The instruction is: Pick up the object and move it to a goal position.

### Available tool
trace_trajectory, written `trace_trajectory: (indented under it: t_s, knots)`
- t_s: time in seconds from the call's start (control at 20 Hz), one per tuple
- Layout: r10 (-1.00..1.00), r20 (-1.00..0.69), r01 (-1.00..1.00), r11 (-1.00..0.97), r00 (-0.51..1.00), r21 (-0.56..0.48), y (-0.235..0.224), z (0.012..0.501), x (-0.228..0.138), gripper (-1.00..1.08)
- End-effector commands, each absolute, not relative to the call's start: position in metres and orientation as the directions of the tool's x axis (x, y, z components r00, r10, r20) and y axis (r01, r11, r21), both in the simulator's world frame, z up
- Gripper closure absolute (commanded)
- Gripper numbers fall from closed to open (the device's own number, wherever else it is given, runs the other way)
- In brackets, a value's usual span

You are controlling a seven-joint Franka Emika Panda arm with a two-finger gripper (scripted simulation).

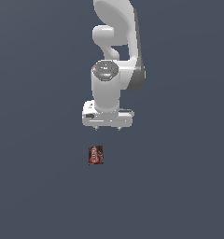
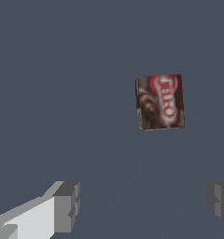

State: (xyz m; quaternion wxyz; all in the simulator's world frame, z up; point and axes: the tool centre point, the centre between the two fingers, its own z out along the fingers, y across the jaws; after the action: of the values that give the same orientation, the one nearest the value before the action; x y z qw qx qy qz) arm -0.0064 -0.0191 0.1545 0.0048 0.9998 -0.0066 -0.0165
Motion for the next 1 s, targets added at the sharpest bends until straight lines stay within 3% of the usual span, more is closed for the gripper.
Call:
trace_trajectory:
  t_s: [0.0, 0.4, 0.95]
  knots:
    - [-0.013, -0.033, -0.013, -1.000, 0.999, 0.010, -0.019, 0.155, -0.006, -0.92]
    - [0.037, 0.005, 0.037, -0.999, 0.999, 0.005, -0.003, 0.177, 0.005, -0.92]
    - [0.037, 0.005, 0.037, -0.999, 0.999, 0.005, -0.006, 0.173, 0.009, -0.92]
